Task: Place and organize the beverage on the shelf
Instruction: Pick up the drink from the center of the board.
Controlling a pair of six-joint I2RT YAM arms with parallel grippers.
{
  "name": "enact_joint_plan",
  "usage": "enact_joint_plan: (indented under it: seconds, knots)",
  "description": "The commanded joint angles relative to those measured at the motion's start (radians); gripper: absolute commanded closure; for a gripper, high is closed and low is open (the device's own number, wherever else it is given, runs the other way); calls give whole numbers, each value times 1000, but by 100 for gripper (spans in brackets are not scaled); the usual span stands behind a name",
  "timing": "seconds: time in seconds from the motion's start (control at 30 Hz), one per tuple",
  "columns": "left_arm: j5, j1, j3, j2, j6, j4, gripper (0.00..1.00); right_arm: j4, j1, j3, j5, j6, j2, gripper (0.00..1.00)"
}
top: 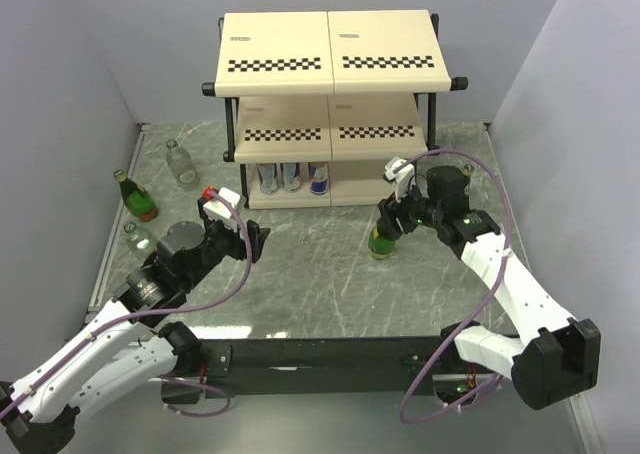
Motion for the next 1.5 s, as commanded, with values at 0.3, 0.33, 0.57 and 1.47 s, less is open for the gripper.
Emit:
enact_joint_plan:
  seconds: [0.3, 0.33, 0.57, 1.47]
  knots:
    - [-2, 6, 9, -7, 5, 23, 17, 9, 11, -4, 8, 3, 14, 37]
    - [-2, 6, 9, -5, 5, 23, 17, 9, 9, -4, 9, 3, 17, 37]
    - [1, 8, 9, -5, 5, 23, 17, 11, 11, -9, 28, 6, 24, 39]
    - [8, 15, 12, -4, 5, 23, 16, -18, 13, -17, 14, -3, 37, 48]
